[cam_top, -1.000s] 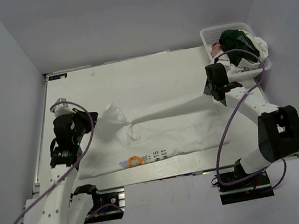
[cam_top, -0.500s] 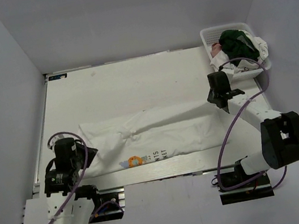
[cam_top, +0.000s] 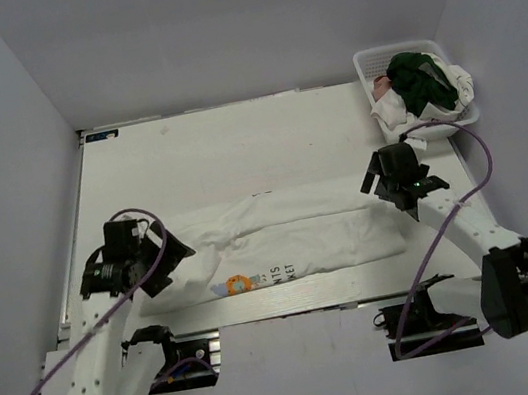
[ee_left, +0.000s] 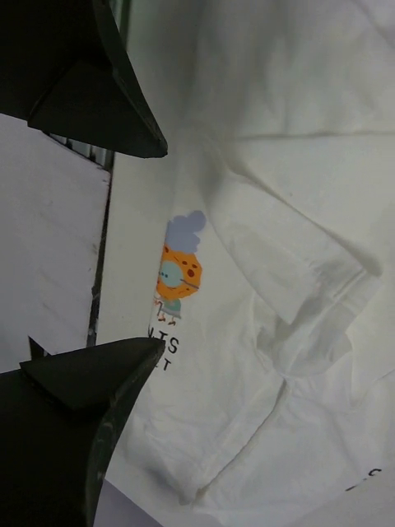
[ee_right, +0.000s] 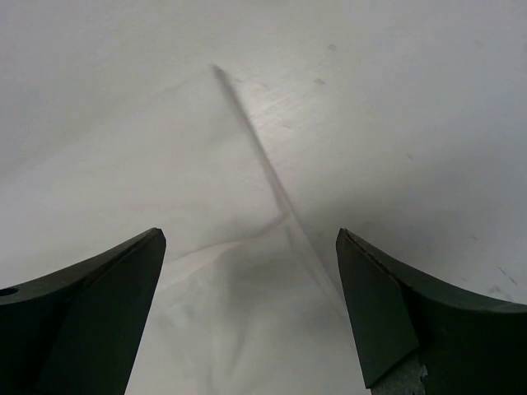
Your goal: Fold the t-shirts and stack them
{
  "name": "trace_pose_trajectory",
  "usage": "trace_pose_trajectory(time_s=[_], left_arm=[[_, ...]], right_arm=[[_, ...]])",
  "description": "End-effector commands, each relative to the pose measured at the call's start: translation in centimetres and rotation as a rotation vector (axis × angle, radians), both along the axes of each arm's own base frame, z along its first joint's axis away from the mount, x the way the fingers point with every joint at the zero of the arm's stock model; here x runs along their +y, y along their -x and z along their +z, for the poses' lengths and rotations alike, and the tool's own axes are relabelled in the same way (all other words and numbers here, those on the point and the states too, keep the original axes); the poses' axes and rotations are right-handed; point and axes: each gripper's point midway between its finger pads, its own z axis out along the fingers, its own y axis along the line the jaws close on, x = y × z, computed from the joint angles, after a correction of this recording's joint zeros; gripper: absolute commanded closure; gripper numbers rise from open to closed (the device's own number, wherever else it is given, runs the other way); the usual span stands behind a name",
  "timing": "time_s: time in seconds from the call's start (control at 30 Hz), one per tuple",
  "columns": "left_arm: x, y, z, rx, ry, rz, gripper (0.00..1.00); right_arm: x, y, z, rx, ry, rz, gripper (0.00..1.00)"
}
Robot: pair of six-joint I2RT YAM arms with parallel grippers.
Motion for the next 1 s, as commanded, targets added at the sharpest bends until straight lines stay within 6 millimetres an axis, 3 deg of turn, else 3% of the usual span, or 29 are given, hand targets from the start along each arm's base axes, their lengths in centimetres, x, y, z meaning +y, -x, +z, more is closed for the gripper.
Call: trace_pose_trajectory(time_s=[0.0,0.07,0.1,0.13,0.27,0.33,0.5,0.63,0.73,0.77,0.97], left_arm=[[-2.8,-5.8,-0.6,-0.126,0.088,-0.129,0.00],[-2.8,-8.3,-0.5,-0.151,0.080,-0.122,0.00],[-2.8,-9.2,-1.9,-0.100,0.053,-0.128,0.00],[-2.5,-10.3,-1.7,-0.096,0.036,-0.116,0.02],[-1.5,-12.9,-3.5,-0.009,-0.072,-0.087,0.09],[-1.2,-13.1,-4.4,0.042,-0.124,-0.082,0.14],[-2.1,-12.0,-8.9,0.217,-0.178,-0.131,0.30],[-3.8,-10.9,-9.9,0.266,-0.190,-0.186,0.56],[-5.2,-10.1,-9.6,0.267,-0.184,-0.227,0.81],[-6.4,-9.8,-8.9,0.247,-0.157,-0.261,0.99],[-11.2,-6.9,-7.6,0.254,-0.053,-0.422,1.00]], right_arm=[[3.8,-2.9,4.4,-0.224,-0.102,0.203,0.10],[6.0,-3.4,5.4,-0.267,-0.146,0.313,0.10],[6.8,-3.3,5.3,-0.260,-0.171,0.351,0.10],[7.4,-3.1,4.8,-0.240,-0.174,0.381,0.10],[8.0,-3.0,3.4,-0.195,-0.181,0.393,0.10],[7.8,-2.5,2.2,-0.170,-0.184,0.380,0.10],[7.0,-2.2,1.6,-0.163,-0.161,0.338,0.10],[6.6,-2.3,1.8,-0.170,-0.150,0.323,0.10],[6.7,-2.1,1.6,-0.172,-0.155,0.328,0.10],[6.7,-2.2,1.6,-0.175,-0.158,0.329,0.10],[6.8,-1.5,0.5,-0.147,-0.168,0.327,0.10]])
